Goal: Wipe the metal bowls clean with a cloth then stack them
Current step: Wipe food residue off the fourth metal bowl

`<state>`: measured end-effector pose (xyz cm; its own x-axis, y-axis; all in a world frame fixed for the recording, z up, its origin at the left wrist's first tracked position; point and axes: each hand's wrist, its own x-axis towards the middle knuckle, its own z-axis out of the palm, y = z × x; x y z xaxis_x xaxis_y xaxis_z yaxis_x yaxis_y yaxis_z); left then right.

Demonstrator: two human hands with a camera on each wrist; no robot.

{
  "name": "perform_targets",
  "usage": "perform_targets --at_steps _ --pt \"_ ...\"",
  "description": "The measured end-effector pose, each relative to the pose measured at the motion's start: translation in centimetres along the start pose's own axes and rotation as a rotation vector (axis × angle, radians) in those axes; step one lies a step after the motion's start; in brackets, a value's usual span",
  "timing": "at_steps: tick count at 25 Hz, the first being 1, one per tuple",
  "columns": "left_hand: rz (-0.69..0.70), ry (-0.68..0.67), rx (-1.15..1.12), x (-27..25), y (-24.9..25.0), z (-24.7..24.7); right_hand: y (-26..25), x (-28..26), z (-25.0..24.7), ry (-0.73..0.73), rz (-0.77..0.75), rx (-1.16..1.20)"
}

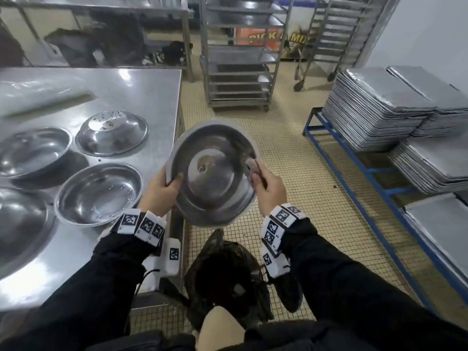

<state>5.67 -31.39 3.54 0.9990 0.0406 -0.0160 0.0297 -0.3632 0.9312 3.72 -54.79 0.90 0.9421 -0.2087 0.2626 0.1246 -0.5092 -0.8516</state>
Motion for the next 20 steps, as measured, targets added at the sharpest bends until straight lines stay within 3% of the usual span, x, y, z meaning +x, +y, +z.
perform_targets --at_steps 3,5,9,12,15,17,20 --pt "0.055 -0.067 0.089 -0.4 0.7 -0.6 -1.9 3.6 2.4 -0.057 -0.266 -0.158" --pt "0.106 -0.096 0.108 -0.5 1.1 -1.2 -2.1 4.5 4.1 -0.193 -0.391 -0.256" --pt "0.143 -0.079 0.1 0.0 1.8 -2.7 -0.7 1.9 6.1 -0.38 -0.645 -0.33" --pt "0.136 -0.02 0.121 1.0 1.5 -3.8 1.3 -1.1 6.8 -0.616 -0.573 -0.25" --pt "0.16 -0.034 0.18 1.3 0.8 -4.4 3.0 -0.9 6.1 -0.71 -0.508 -0.337" --pt "0.159 -0.026 0.185 1.4 0.5 -4.7 1.9 1.0 5.2 -0.582 -0.438 -0.36" --pt "0.155 -0.023 0.171 1.7 0.6 -4.8 -0.6 5.2 4.2 -0.139 -0.444 -0.307"
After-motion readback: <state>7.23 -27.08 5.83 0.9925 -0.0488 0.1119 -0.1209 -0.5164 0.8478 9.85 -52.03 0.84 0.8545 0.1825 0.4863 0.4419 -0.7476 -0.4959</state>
